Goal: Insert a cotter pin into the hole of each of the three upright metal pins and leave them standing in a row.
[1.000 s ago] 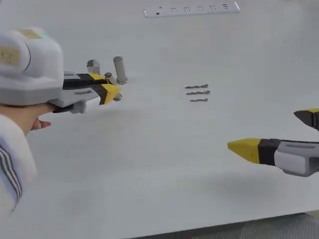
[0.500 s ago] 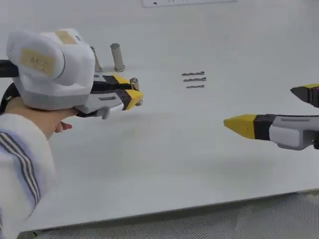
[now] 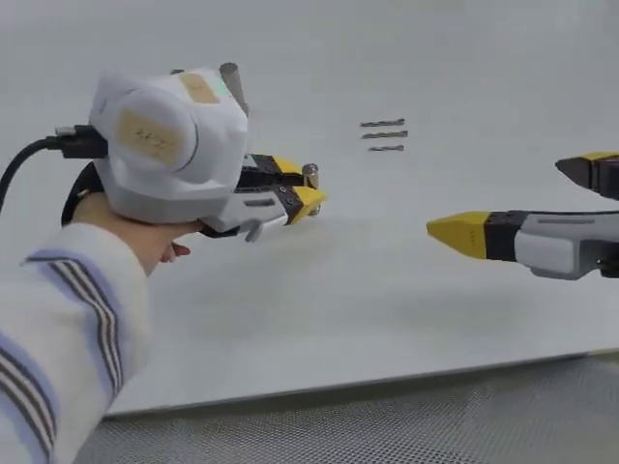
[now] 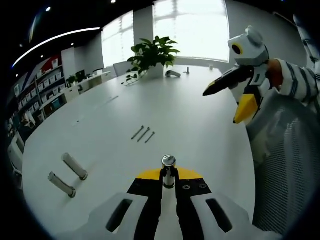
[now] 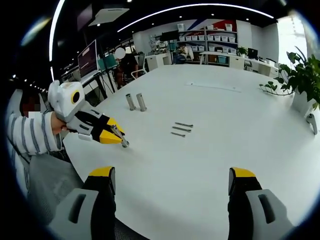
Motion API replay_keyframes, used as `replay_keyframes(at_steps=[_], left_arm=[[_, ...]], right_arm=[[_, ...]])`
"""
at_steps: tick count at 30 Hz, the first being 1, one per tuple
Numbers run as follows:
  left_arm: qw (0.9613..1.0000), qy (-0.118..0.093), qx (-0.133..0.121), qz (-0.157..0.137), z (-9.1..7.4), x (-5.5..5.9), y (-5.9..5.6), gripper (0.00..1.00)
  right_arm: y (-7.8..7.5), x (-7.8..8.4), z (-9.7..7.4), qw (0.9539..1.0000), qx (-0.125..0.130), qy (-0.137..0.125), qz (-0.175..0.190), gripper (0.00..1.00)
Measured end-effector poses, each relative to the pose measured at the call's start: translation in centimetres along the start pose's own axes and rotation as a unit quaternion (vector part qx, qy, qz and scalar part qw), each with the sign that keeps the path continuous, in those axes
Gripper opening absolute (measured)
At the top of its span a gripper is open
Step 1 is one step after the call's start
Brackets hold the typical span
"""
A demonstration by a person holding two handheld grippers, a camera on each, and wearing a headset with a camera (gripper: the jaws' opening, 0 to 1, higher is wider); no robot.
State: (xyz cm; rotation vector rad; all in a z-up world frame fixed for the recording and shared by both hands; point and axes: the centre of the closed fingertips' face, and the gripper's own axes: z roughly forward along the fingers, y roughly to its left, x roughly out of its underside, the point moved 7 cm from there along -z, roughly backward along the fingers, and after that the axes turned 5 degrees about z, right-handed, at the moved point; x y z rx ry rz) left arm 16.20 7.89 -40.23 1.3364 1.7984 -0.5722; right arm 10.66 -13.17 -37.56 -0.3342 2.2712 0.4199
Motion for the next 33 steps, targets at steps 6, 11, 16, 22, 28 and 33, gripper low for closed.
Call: replay_keyframes(at_steps=[6, 11, 16, 22, 28, 33], left_arm=[[0.9998, 0.004, 0.015, -0.013, 0.9, 0.6, -0.3, 0.05], [0.9999, 0.007, 0.013, 0.000, 1.1, 0.8, -0.5, 0.05], [0.9999, 0.011, 0.011, 0.006, 1.2, 1.1, -0.7, 0.05], [0.9998, 0.016, 0.009, 0.002, 1.1, 1.4, -1.0, 0.05], [0.9999, 0.012, 0.010, -0.005, 1.2, 1.4, -1.3, 0.05], [0.9999, 0.011, 0.008, -0.006, 1.1, 1.5, -1.4, 0.05]], right_arm=[[-0.3, 0.7, 0.5, 0.9998, -0.010, 0.001, 0.018, 0.93], [-0.3, 0.9, 0.7, 0.9998, -0.013, 0.005, 0.016, 0.93], [-0.1, 0.9, 1.1, 0.9997, -0.022, 0.010, 0.009, 0.93], [0.4, 0.8, 1.3, 0.9995, -0.029, 0.011, 0.002, 0.93], [0.5, 0.9, 1.4, 0.9994, -0.033, 0.012, 0.000, 0.93], [0.6, 1.0, 1.3, 0.9994, -0.032, 0.013, -0.002, 0.93]])
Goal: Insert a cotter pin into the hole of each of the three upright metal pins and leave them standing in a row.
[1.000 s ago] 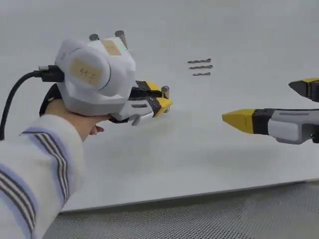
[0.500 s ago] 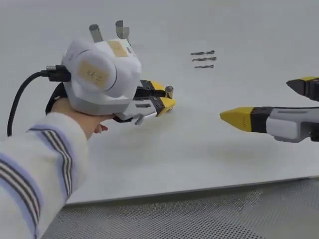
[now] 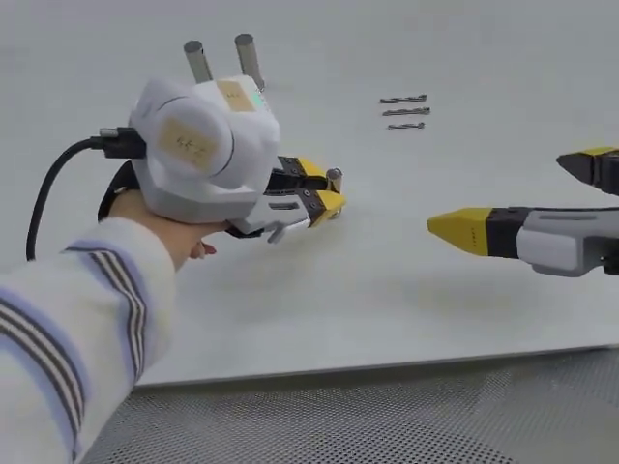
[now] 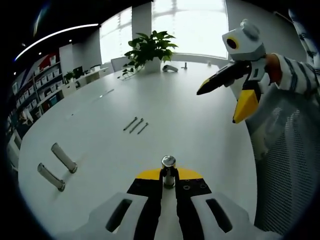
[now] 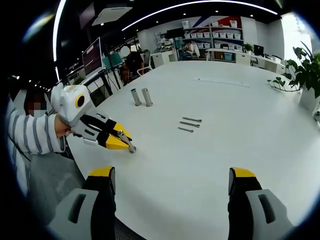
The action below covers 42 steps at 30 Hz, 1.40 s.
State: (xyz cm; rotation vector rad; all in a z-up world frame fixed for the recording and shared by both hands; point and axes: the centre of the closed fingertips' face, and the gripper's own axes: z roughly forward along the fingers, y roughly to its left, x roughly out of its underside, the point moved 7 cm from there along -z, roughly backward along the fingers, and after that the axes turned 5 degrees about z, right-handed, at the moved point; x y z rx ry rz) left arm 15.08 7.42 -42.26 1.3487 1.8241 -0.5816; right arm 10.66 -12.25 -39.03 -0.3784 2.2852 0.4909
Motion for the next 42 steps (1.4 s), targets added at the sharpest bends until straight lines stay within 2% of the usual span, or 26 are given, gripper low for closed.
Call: replay_keyframes(at_steps=[3, 10, 13, 17, 21, 26, 28, 30, 32, 34, 36, 38, 40, 42], left_arm=[[0.9999, 0.001, -0.001, -0.011, -0.1, 0.1, 0.0, 0.05], [1.0000, 0.000, -0.007, -0.006, -0.6, 0.0, -0.2, 0.06], [0.9999, -0.003, -0.007, -0.012, -1.2, -0.1, -0.3, 0.10], [0.9997, -0.010, -0.009, -0.022, -2.5, -0.1, -0.5, 0.25], [0.9994, -0.029, -0.018, -0.011, -3.9, -0.1, -0.6, 0.35], [0.9958, -0.073, -0.015, -0.053, -5.8, -0.2, -1.0, 0.60], [0.9947, -0.087, -0.022, -0.050, -6.7, -0.3, -1.1, 0.67], [0.9932, -0.097, -0.027, -0.059, -7.3, -0.4, -1.2, 0.74], [0.9928, -0.098, -0.029, -0.063, -7.7, -0.4, -1.4, 0.84], [0.9941, -0.076, -0.033, -0.070, -7.9, 0.1, -1.6, 0.87], [0.9956, -0.057, -0.041, -0.062, -8.1, 0.7, -1.9, 0.87], [0.9952, -0.059, -0.042, -0.066, -8.2, 0.7, -2.4, 0.89], [0.9925, -0.072, -0.043, -0.089, -8.2, 0.4, -3.2, 0.91], [0.9914, -0.078, -0.045, -0.095, -8.3, 0.4, -3.7, 0.93]], right_arm=[[0.1, 0.0, 0.0, 1.0000, 0.000, 0.001, -0.004, 0.93], [0.4, -0.3, -0.2, 0.9999, -0.001, 0.001, -0.014, 0.92], [0.6, -0.5, -0.3, 0.9998, -0.001, 0.002, -0.020, 0.92], [0.9, -0.6, -0.2, 0.9995, -0.002, 0.005, -0.031, 0.92], [1.0, -0.6, -0.3, 0.9994, 0.000, 0.010, -0.033, 0.92], [1.4, -0.6, -0.5, 0.9993, -0.007, 0.010, -0.036, 0.88], [1.5, -0.5, -0.4, 0.9994, -0.010, 0.012, -0.031, 0.87], [1.6, -0.4, -0.4, 0.9994, -0.012, 0.015, -0.031, 0.87], [1.7, -0.2, -0.3, 0.9993, -0.012, 0.021, -0.027, 0.87], [1.8, 0.3, -0.2, 0.9990, -0.012, 0.041, -0.009, 0.86], [1.9, 0.3, -0.2, 0.9989, -0.019, 0.043, -0.010, 0.83], [1.9, 0.2, -0.2, 0.9988, -0.019, 0.043, -0.014, 0.82], [1.8, 0.0, -0.2, 0.9984, -0.019, 0.047, -0.026, 0.81], [1.6, -0.5, -0.3, 0.9976, -0.015, 0.053, -0.043, 0.80]])
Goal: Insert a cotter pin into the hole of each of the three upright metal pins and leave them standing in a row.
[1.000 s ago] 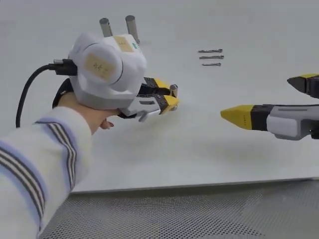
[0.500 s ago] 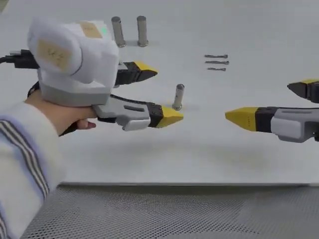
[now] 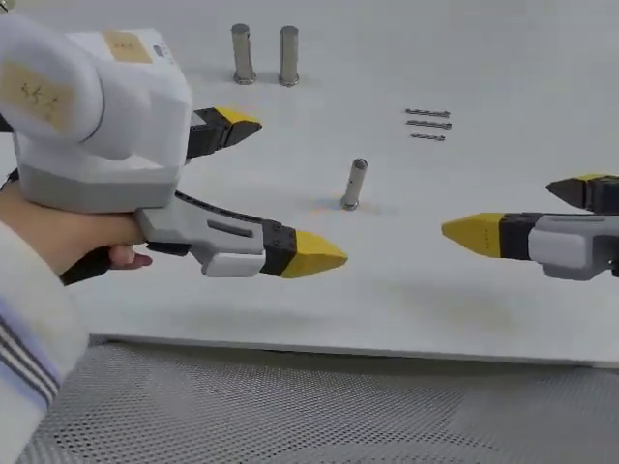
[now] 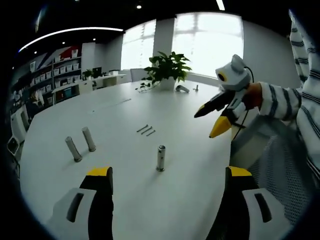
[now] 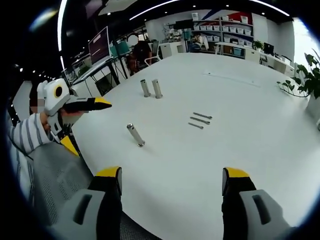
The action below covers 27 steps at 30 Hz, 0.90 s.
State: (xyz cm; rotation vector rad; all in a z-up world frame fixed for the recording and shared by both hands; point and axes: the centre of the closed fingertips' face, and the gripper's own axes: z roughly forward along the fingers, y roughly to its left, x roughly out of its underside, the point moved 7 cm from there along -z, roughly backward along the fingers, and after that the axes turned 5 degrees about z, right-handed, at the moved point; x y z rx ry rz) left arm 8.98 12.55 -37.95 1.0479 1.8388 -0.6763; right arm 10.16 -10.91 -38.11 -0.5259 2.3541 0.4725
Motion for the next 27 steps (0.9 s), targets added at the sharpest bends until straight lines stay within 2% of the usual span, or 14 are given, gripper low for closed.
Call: replay_keyframes(at_steps=[3, 6, 10, 13, 14, 17, 20, 27], left_arm=[[1.0000, -0.001, -0.002, -0.005, 0.1, -0.2, -0.5, 0.99], [1.0000, -0.003, -0.003, -0.006, 0.0, -0.3, -0.8, 0.99], [0.9996, -0.016, -0.006, -0.022, -0.2, -0.1, -0.5, 0.99], [0.9994, -0.018, -0.009, -0.027, -0.3, 0.0, -0.3, 0.99], [0.9994, -0.017, -0.010, -0.028, -0.2, 0.0, -0.4, 0.99], [0.9993, -0.020, -0.011, -0.030, -0.3, -0.1, -0.6, 0.99], [0.9990, -0.025, -0.012, -0.034, -0.2, 0.0, -0.5, 0.99], [0.9986, -0.018, -0.012, -0.048, 0.1, 1.1, -0.1, 0.97]], right_arm=[[-0.3, -0.5, -0.1, 0.9994, -0.003, 0.021, -0.026, 0.77], [-0.7, -1.5, 0.0, 0.9987, -0.009, 0.024, -0.043, 0.73], [-1.3, -2.6, 0.4, 0.9967, -0.006, 0.036, -0.073, 0.70], [-1.7, -3.6, 0.8, 0.9944, -0.009, 0.044, -0.095, 0.67], [-2.4, -4.1, 1.3, 0.9930, -0.011, 0.047, -0.108, 0.66], [-2.4, -5.0, 1.8, 0.9878, -0.024, 0.061, -0.141, 0.63], [-2.9, -5.9, 2.8, 0.9851, -0.036, 0.064, -0.156, 0.60], [-3.0, -7.7, 4.6, 0.9724, -0.056, 0.085, -0.210, 0.47]])
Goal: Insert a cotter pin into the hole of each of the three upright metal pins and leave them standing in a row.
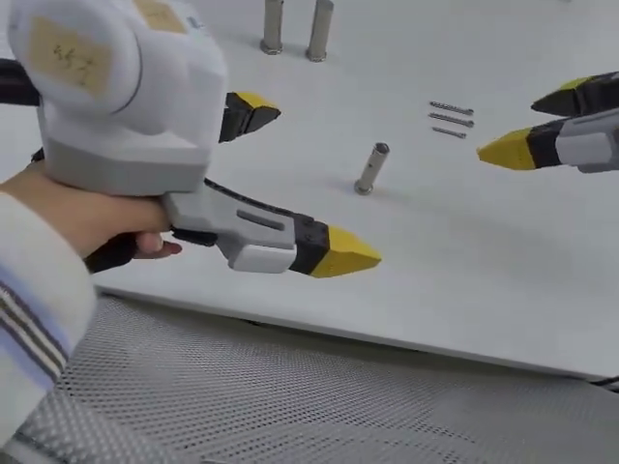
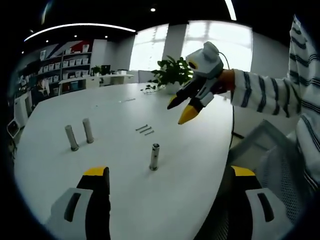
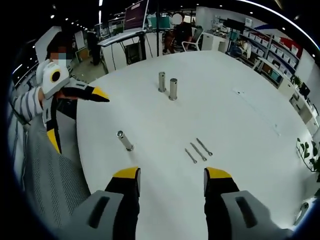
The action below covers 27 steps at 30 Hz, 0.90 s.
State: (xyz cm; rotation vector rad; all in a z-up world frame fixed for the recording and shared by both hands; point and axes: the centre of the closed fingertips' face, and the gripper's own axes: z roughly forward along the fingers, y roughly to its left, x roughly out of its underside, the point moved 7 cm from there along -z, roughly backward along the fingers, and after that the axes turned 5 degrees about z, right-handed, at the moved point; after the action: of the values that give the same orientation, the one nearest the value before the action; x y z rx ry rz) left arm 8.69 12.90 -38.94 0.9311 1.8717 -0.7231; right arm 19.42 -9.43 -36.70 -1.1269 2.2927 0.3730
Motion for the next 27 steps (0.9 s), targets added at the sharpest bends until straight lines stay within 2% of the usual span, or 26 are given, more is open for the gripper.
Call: replay_keyframes(at_steps=[4, 6, 9, 11, 15, 18, 19, 21, 23, 24, 27], left_arm=[[1.0000, 0.004, -0.004, -0.002, -0.1, 0.4, 0.4, 0.97], [1.0000, 0.002, -0.004, -0.004, -0.1, 0.3, 0.3, 0.97], [0.9999, 0.003, -0.006, -0.008, -0.1, 0.4, 0.4, 0.97], [0.9999, 0.001, -0.009, -0.010, -0.1, 0.4, 0.5, 0.97], [0.9997, -0.011, -0.007, -0.018, 0.1, 0.1, 0.5, 0.97], [0.9998, -0.006, 0.003, -0.019, 0.3, 0.0, -0.2, 0.97], [0.9998, -0.002, 0.006, -0.016, 0.3, 0.1, -0.3, 0.97], [0.9999, 0.005, 0.009, -0.011, 0.5, 0.1, -0.5, 0.97], [0.9998, 0.011, 0.011, -0.009, 0.5, 0.2, -0.6, 0.97], [0.9998, 0.012, 0.012, -0.009, 0.5, 0.2, -0.6, 0.96], [0.9997, 0.014, 0.014, -0.011, 0.5, 0.3, -0.7, 0.96]], right_arm=[[-0.5, -0.5, 1.1, 0.9991, -0.013, 0.030, -0.028, 0.40], [-0.8, -0.7, 1.6, 0.9982, -0.015, 0.040, -0.041, 0.38], [-1.0, -1.1, 2.5, 0.9953, -0.026, 0.061, -0.071, 0.29], [-1.2, -1.6, 3.1, 0.9924, -0.021, 0.067, -0.101, 0.21], [-1.4, -2.3, 4.4, 0.9887, -0.024, 0.083, -0.123, 0.19], [-1.8, -2.5, 5.4, 0.9834, -0.026, 0.098, -0.150, 0.14], [-2.0, -2.4, 5.8, 0.9807, -0.027, 0.106, -0.162, 0.10], [-2.1, -2.2, 6.3, 0.9784, -0.031, 0.115, -0.169, 0.04], [-2.2, -2.2, 6.4, 0.9750, -0.030, 0.131, -0.177, 0.03], [-2.2, -2.0, 6.5, 0.9719, -0.029, 0.139, -0.188, 0.04], [-2.2, -1.8, 6.9, 0.9699, -0.040, 0.144, -0.192, 0.03]])
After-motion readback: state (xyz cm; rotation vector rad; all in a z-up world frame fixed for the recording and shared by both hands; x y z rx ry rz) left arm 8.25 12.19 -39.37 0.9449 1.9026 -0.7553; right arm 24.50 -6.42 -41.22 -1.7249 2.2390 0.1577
